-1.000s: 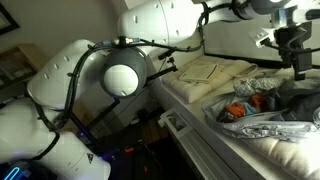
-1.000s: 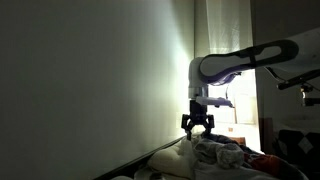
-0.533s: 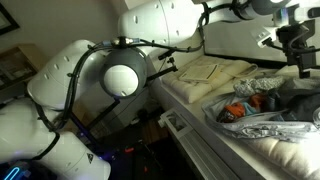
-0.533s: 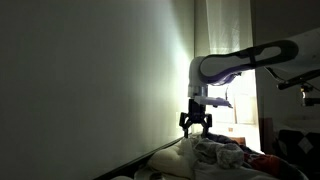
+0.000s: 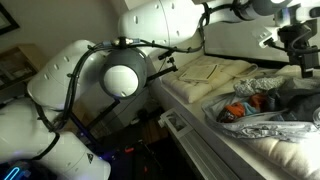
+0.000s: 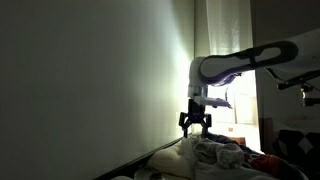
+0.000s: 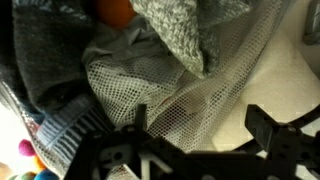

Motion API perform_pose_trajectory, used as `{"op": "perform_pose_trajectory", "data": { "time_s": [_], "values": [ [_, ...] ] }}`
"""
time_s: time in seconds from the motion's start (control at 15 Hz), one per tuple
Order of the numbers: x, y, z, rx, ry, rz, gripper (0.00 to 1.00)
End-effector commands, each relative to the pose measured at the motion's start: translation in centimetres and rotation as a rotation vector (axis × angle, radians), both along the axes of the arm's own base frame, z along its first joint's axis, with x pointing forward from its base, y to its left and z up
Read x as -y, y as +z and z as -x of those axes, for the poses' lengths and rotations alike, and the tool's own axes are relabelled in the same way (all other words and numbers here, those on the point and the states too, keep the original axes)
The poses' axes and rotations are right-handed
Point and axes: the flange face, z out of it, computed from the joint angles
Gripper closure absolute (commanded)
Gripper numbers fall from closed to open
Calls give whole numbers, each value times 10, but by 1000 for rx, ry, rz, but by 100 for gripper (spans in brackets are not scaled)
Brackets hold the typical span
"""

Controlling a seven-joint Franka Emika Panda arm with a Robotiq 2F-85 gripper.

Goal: Close the bag

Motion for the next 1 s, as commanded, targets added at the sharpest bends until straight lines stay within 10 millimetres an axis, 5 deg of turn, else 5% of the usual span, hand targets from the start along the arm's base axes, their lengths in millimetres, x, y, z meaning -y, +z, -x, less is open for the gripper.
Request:
{"op": "perform_pose_trajectory", "data": {
  "time_s": [0.0,0.93],
  "values": [
    [0,-1,0,-1,0,0,0],
    [-9,-20,0,-12,-27,5,0]
  ]
}}
